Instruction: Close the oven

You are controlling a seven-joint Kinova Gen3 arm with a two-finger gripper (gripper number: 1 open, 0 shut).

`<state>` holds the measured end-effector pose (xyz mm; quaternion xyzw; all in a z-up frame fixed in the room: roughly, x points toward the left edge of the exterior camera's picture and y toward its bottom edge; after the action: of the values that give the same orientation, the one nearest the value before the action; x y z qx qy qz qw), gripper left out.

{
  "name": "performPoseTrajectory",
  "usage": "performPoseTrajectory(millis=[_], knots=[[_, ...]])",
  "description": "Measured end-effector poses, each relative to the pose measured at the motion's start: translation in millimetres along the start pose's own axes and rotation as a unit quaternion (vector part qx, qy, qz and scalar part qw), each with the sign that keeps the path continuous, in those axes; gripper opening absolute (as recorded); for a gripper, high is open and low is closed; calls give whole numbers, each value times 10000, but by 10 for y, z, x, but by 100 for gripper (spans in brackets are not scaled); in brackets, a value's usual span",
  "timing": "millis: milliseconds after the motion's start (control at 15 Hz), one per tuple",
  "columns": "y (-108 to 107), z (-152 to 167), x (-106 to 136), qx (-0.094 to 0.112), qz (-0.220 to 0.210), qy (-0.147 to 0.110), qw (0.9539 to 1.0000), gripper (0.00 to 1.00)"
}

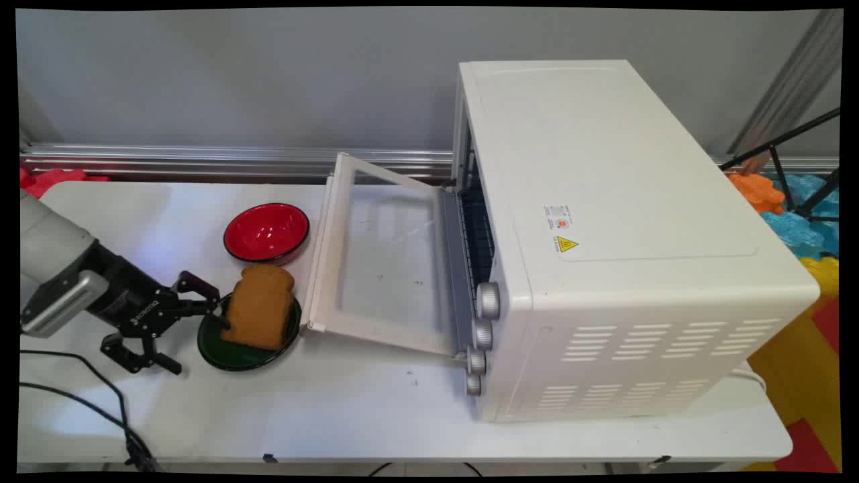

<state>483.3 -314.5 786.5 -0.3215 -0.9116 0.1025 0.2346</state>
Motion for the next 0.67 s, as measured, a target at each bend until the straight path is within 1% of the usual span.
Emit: performPoseTrajectory(millis=[200, 333, 467, 600, 667], knots=[[-94, -66, 65, 71, -276, -1, 9996, 100], [-191, -144, 150, 87, -610, -6, 9981, 100], [-264, -211, 210, 104, -885, 3, 9960, 100], [-404, -328, 277, 234, -1274, 14, 9916, 100], [-460, -372, 294, 297, -1391, 7, 9898, 100]])
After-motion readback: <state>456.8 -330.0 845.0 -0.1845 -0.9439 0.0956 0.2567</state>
